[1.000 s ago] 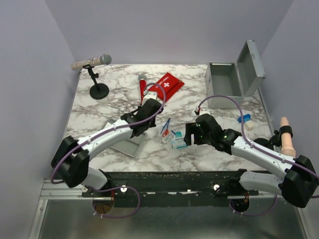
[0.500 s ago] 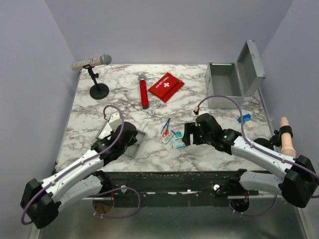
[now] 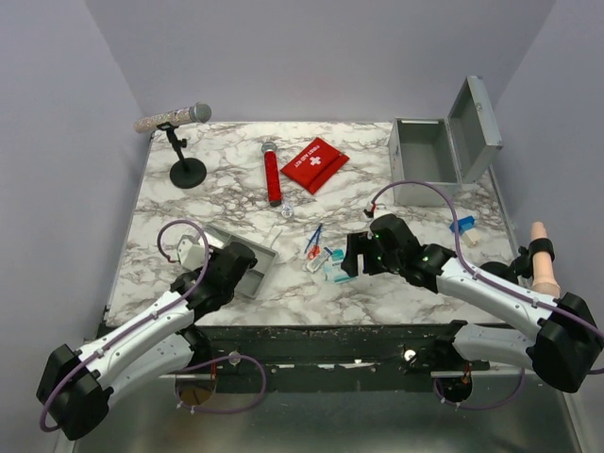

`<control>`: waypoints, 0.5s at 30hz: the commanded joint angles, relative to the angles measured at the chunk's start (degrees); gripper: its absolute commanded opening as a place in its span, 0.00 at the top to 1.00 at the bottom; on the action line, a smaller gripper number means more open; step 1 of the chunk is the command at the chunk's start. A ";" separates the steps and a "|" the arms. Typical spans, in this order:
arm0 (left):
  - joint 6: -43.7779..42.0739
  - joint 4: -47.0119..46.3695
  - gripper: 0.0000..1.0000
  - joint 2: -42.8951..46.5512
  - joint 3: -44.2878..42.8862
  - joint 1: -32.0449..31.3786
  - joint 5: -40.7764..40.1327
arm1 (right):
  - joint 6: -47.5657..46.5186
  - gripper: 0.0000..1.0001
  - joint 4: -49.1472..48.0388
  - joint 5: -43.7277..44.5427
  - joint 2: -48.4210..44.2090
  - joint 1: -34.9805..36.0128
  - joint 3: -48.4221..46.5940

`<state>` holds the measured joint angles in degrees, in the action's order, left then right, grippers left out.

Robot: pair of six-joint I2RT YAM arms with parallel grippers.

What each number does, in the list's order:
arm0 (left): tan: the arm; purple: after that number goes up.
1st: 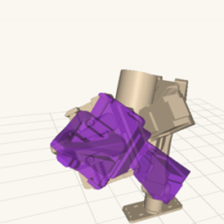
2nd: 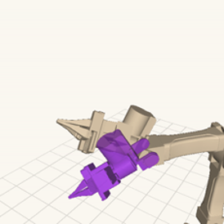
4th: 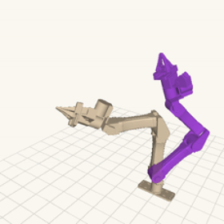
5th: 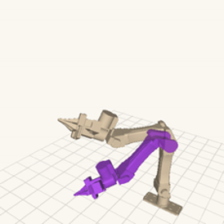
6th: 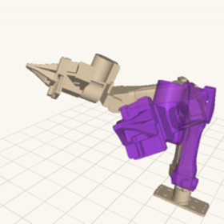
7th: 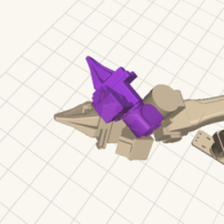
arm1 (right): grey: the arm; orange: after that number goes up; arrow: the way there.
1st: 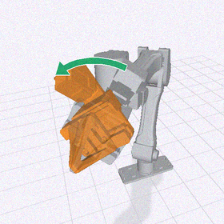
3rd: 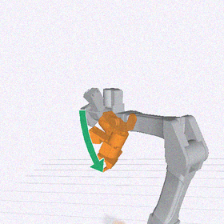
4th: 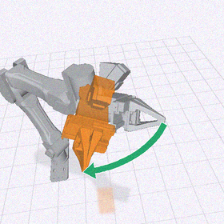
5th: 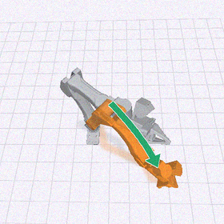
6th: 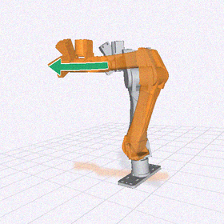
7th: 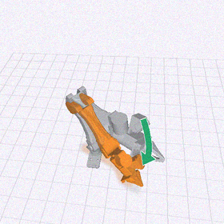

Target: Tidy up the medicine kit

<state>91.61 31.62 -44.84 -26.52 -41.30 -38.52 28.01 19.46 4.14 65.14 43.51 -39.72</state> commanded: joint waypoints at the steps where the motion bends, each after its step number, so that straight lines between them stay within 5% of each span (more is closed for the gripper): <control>1: 16.73 4.06 0.71 -3.84 -2.74 0.52 -4.28 | 0.20 0.15 0.84 -1.86 -1.25 0.35 -1.49; 7: 22.38 3.72 0.64 -9.99 -4.76 2.45 -1.47 | -0.59 0.15 2.42 -1.33 -0.90 0.26 -2.90; 15: 18.43 -4.36 0.64 -16.24 -3.89 7.19 0.73 | -0.67 0.15 2.33 -1.68 -0.72 0.35 -2.64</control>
<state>110.85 32.67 -59.40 -30.52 -36.29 -38.92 27.97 20.40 3.46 64.82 43.51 -41.19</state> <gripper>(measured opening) 0.357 0.853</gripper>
